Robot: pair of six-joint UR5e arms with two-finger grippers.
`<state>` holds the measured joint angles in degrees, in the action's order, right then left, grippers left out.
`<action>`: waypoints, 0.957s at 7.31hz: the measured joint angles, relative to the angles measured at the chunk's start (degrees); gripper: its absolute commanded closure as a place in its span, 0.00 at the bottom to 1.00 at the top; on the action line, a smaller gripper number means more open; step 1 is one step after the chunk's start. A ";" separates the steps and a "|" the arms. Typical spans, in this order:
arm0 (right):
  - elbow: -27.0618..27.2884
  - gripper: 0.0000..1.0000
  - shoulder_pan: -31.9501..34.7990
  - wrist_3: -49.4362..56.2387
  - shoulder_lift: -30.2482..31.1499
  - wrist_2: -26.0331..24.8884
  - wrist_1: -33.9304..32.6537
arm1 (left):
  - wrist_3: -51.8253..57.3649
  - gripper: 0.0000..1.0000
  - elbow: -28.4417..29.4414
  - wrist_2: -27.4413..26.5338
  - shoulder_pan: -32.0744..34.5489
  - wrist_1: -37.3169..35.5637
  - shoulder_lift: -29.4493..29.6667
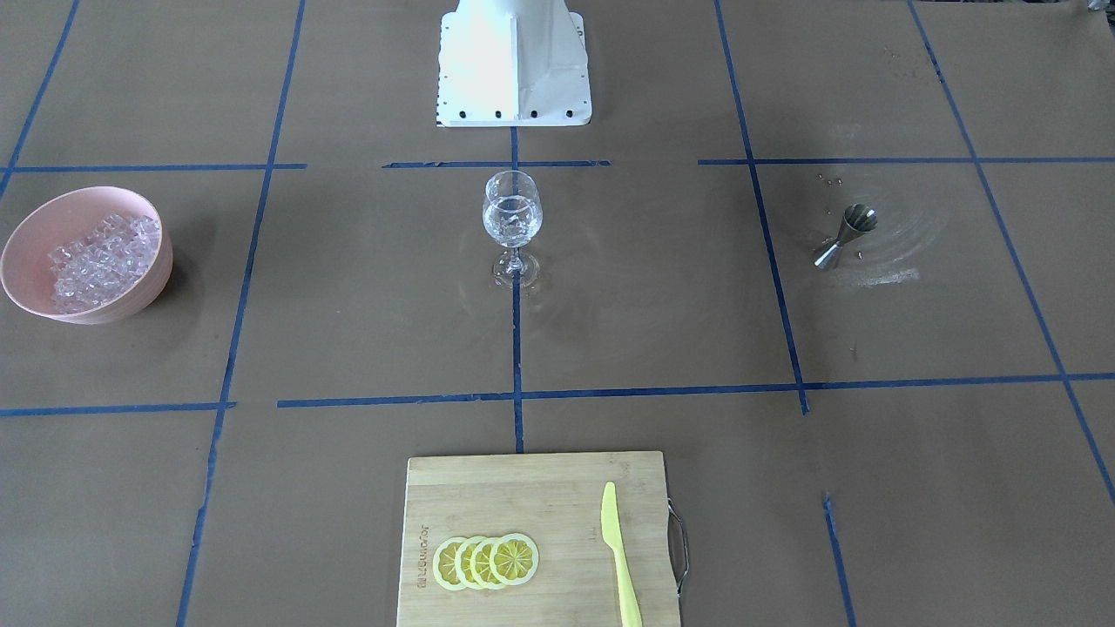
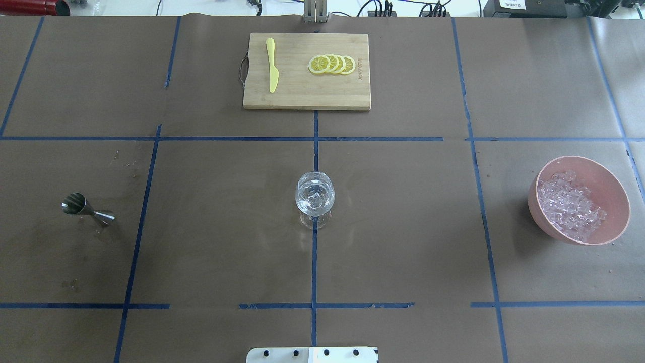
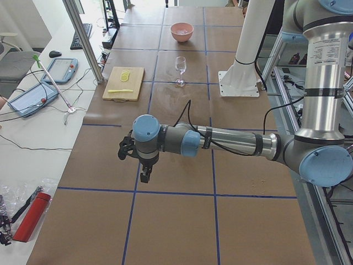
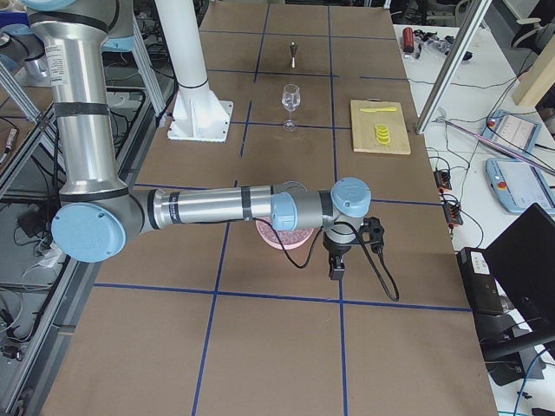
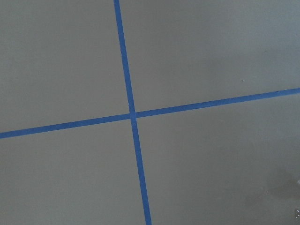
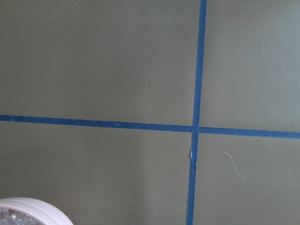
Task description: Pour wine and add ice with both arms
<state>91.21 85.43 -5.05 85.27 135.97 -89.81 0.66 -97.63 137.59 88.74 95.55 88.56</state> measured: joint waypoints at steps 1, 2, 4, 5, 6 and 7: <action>-0.18 0.00 0.01 0.03 0.13 1.40 0.03 | 0.13 0.00 0.06 -0.12 0.01 1.07 -0.01; -0.19 0.00 0.02 0.02 0.20 2.21 0.10 | 0.18 0.00 -0.01 -0.18 0.00 1.45 0.00; -0.04 0.00 -0.05 -0.46 0.15 2.41 0.15 | 0.22 0.00 -0.12 -0.23 -0.01 1.65 0.28; -0.14 0.00 -0.11 -0.63 0.20 2.40 0.16 | 0.22 0.00 -0.06 -0.25 -0.11 1.74 0.33; -0.19 0.00 -0.14 -0.73 0.29 2.45 0.16 | 0.22 0.00 -0.10 -0.24 -0.20 1.86 0.27; -0.27 0.00 -0.17 -0.73 0.56 2.45 0.16 | 0.22 0.00 -0.13 -0.22 -0.26 1.92 0.24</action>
<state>90.94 85.27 -5.78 85.83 138.42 -89.65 0.88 -97.76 137.36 88.48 97.47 88.80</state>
